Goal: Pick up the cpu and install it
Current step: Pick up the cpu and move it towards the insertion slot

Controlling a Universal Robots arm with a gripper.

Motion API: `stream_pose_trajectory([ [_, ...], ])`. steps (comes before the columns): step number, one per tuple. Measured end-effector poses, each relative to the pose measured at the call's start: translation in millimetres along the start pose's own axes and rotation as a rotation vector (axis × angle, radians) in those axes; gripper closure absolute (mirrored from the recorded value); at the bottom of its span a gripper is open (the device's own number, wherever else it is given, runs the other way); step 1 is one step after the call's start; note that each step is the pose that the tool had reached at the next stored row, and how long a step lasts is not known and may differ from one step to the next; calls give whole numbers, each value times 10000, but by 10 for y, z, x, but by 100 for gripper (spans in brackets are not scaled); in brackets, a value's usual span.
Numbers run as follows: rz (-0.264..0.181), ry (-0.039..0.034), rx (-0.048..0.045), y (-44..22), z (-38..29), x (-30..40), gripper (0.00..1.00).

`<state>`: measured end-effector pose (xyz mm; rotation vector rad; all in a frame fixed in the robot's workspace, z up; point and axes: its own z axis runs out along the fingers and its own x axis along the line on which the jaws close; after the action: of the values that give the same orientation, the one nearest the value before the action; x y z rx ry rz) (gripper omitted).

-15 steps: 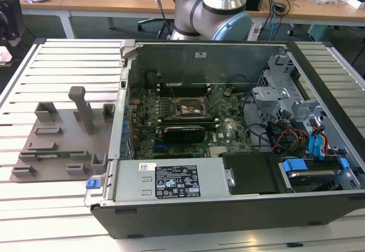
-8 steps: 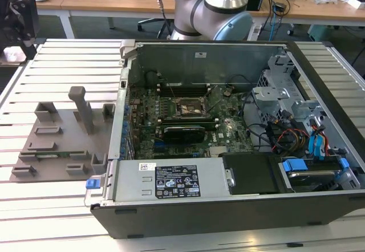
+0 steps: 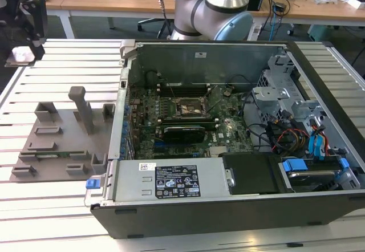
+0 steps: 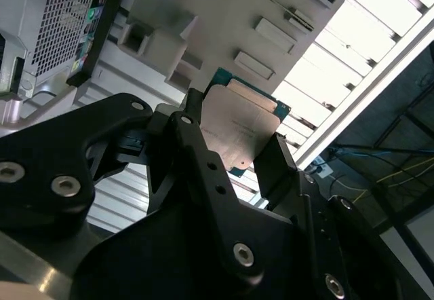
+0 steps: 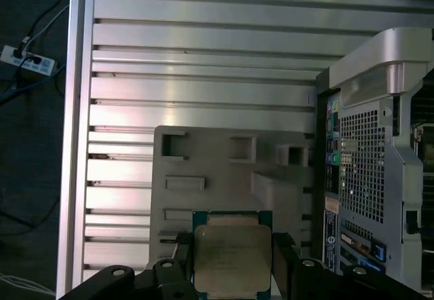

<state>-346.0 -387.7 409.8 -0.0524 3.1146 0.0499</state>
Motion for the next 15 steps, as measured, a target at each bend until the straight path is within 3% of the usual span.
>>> stream_pose_trajectory([
  [5,1,0,0,-3,2,-86,45],
  [15,1,1,1,-11,9,-334,45],
])
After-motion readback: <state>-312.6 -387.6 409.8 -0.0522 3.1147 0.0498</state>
